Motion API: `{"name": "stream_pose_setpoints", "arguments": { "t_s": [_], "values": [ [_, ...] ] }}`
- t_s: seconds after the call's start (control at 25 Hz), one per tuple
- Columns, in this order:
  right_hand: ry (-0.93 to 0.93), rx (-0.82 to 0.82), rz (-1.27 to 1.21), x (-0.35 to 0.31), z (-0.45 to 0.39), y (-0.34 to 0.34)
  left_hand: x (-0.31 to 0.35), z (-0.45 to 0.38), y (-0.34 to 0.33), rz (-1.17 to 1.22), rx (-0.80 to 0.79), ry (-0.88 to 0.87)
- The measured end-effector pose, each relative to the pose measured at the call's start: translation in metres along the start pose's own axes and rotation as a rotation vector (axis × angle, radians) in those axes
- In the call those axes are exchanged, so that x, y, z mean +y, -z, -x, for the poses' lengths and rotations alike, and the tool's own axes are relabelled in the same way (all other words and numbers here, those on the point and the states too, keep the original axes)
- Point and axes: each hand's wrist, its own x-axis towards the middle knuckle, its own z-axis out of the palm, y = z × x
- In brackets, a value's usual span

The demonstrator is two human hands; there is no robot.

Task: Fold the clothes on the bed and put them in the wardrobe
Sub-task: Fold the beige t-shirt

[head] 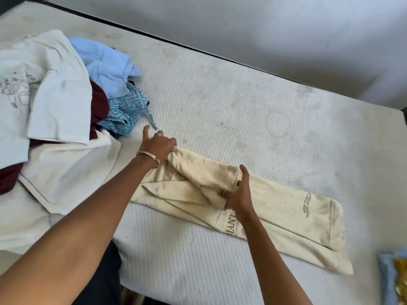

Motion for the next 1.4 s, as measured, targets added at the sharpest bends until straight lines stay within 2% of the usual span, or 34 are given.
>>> {"name": "stream_pose_setpoints", "arguments": {
  "t_s": [0.08, 0.16, 0.24, 0.28, 0.32, 0.36, 0.4, 0.44, 0.52, 0.6, 0.68, 0.72, 0.8, 0.88, 0.96, 1.08, 1.16, 1.24, 1.32, 1.4],
  "values": [
    [-0.015, -0.035, -0.015, 0.004, 0.000, 0.009, -0.002, -0.001, -0.003, -0.136, 0.060, -0.025],
    [-0.022, -0.052, 0.109, 0.007, 0.001, 0.017, 0.003, 0.006, -0.001, -0.240, 0.268, -0.003],
    [0.064, 0.111, 0.447, 0.006, 0.004, 0.015, 0.022, 0.018, -0.003, -0.195, 0.481, -0.065],
    [0.145, 0.249, 0.555, 0.004, 0.008, 0.009, 0.037, 0.025, -0.009, -0.110, 0.531, -0.196],
    [0.274, 0.354, 0.597, 0.001, 0.014, 0.002, 0.053, 0.033, -0.017, -0.012, 0.507, -0.360],
    [0.418, 0.367, 0.642, 0.002, 0.019, -0.006, 0.071, 0.043, -0.024, 0.084, 0.438, -0.479],
    [0.534, 0.287, 0.729, 0.005, 0.024, -0.012, 0.087, 0.054, -0.033, 0.151, 0.320, -0.528],
    [0.587, 0.148, 0.838, 0.014, 0.027, -0.014, 0.101, 0.067, -0.040, 0.168, 0.175, -0.489],
    [0.448, -0.092, 1.046, 0.036, 0.031, 0.001, 0.121, 0.089, -0.051, 0.153, -0.090, -0.284],
    [0.246, -0.071, 1.082, 0.061, 0.030, 0.032, 0.131, 0.099, -0.049, 0.108, -0.228, -0.190],
    [0.124, 0.101, 0.972, 0.076, 0.033, 0.068, 0.141, 0.101, -0.040, 0.032, -0.344, -0.186],
    [0.109, 0.239, 0.921, 0.079, 0.034, 0.086, 0.147, 0.102, -0.035, -0.015, -0.347, -0.200],
    [0.064, 0.572, 0.768, 0.087, 0.039, 0.130, 0.170, 0.105, -0.029, -0.053, -0.203, -0.325],
    [-0.075, 0.822, 0.567, 0.094, 0.044, 0.169, 0.197, 0.108, -0.028, 0.035, -0.030, -0.526],
    [-0.260, 0.964, 0.332, 0.104, 0.052, 0.198, 0.236, 0.105, -0.032, 0.125, -0.043, -0.620],
    [-0.469, 0.951, 0.100, 0.111, 0.058, 0.224, 0.294, 0.097, -0.041, 0.041, -0.127, -0.557],
    [-0.456, 0.883, 0.076, 0.116, 0.056, 0.233, 0.317, 0.090, -0.044, -0.020, -0.109, -0.497],
    [-0.428, 0.842, 0.016, 0.115, 0.050, 0.241, 0.327, 0.083, -0.043, -0.054, -0.050, -0.511],
    [-0.419, 0.841, -0.235, 0.107, 0.042, 0.254, 0.332, 0.075, -0.041, -0.095, 0.048, -0.623],
    [-0.380, 0.717, -0.645, 0.087, 0.037, 0.265, 0.332, 0.069, -0.038, -0.091, 0.133, -0.692]
  ]
}}
